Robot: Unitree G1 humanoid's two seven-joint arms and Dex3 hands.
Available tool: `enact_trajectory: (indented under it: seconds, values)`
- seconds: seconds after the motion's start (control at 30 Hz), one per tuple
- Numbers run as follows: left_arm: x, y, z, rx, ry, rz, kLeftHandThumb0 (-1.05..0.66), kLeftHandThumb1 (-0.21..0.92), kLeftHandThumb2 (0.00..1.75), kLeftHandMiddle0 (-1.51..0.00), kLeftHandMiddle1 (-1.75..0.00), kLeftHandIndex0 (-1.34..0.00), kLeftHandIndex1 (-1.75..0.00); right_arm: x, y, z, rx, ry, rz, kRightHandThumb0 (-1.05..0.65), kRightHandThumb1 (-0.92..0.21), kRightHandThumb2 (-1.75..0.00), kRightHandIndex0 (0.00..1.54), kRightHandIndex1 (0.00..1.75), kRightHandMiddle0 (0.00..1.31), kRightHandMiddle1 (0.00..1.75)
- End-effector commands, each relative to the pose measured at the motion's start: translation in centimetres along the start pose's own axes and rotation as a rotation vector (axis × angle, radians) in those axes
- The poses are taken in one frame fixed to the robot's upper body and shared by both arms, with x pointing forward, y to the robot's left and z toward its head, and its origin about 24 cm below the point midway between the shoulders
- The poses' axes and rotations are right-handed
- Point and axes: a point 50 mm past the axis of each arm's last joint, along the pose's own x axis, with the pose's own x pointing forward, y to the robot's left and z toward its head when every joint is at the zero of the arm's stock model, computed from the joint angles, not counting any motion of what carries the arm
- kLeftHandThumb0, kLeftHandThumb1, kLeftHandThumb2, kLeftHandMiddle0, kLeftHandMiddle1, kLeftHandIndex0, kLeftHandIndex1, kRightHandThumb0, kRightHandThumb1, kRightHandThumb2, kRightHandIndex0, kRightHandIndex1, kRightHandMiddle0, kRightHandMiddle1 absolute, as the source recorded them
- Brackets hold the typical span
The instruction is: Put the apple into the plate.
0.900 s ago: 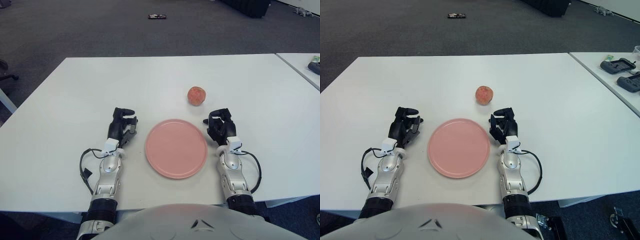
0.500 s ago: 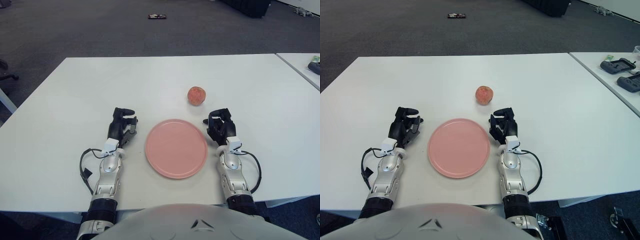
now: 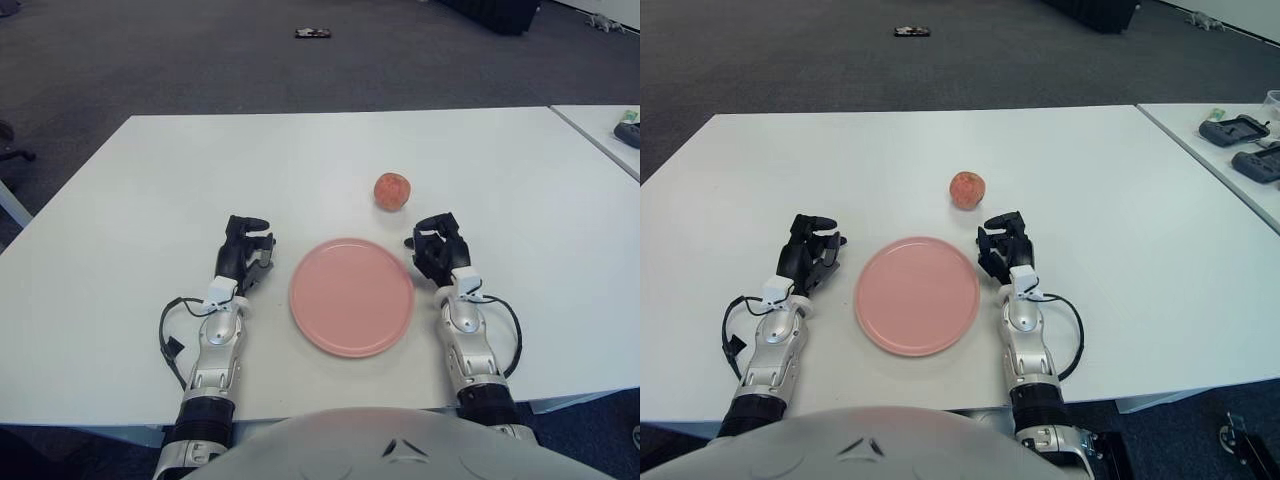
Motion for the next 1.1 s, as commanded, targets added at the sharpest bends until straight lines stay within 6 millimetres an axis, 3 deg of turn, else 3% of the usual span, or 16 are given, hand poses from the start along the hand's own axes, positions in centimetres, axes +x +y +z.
enact_trajectory:
  seconds: [0.0, 0.17, 0.2, 0.3, 0.43, 0.67, 1.07]
  values:
    - [0.3, 0.0, 0.4, 0.001, -0.02, 0.002, -0.35, 0.92, 0.53, -0.38, -1.37, -0.2, -1.75, 1.6, 0.1, 2.5, -0.062, -0.118, 0.064, -0.35, -0.92, -0.53, 0.42, 1.14, 0.18, 1.75]
    - [0.3, 0.0, 0.4, 0.0, -0.02, 0.002, -0.35, 0.92, 0.53, -0.38, -1.36, -0.2, -1.75, 2.7, -0.2, 3.2, -0.222, -0.164, 0.127, -0.35, -0.92, -0.53, 0.27, 1.05, 0.18, 1.75]
    - [0.3, 0.0, 0.4, -0.001, -0.021, 0.002, -0.35, 0.92, 0.53, -0.38, -1.36, -0.2, -1.75, 3.4, -0.4, 3.5, -0.288, -0.173, 0.147, -0.42, -0.88, -0.63, 0.19, 1.01, 0.11, 1.52]
    - [0.2, 0.0, 0.4, -0.004, -0.022, 0.002, -0.35, 0.92, 0.53, -0.38, -1.36, -0.2, -1.75, 4.8, -0.5, 4.2, -0.406, -0.19, 0.174, -0.56, -0.79, -0.75, 0.06, 0.85, 0.04, 1.11]
    - [0.2, 0.0, 0.4, 0.002, -0.021, 0.004, -0.35, 0.92, 0.53, -0.38, -1.36, -0.2, -1.75, 5.8, -0.4, 4.8, -0.498, -0.215, 0.192, -0.65, -0.77, -0.76, 0.01, 0.72, 0.01, 0.86]
    - [0.0, 0.0, 0.4, 0.0, -0.022, 0.011, -0.35, 0.92, 0.52, -0.39, -1.37, -0.2, -1.75, 8.8, 0.1, 5.9, -0.614, -0.25, 0.233, -0.7, -0.77, -0.7, 0.0, 0.47, 0.0, 0.63]
    - [0.0, 0.0, 0.4, -0.006, -0.047, 0.02, -0.35, 0.9, 0.55, -0.38, -1.42, -0.21, -1.75, 11.9, 1.2, 7.3, -0.729, -0.24, 0.309, -0.74, -0.72, -0.67, 0.0, 0.08, 0.0, 0.38]
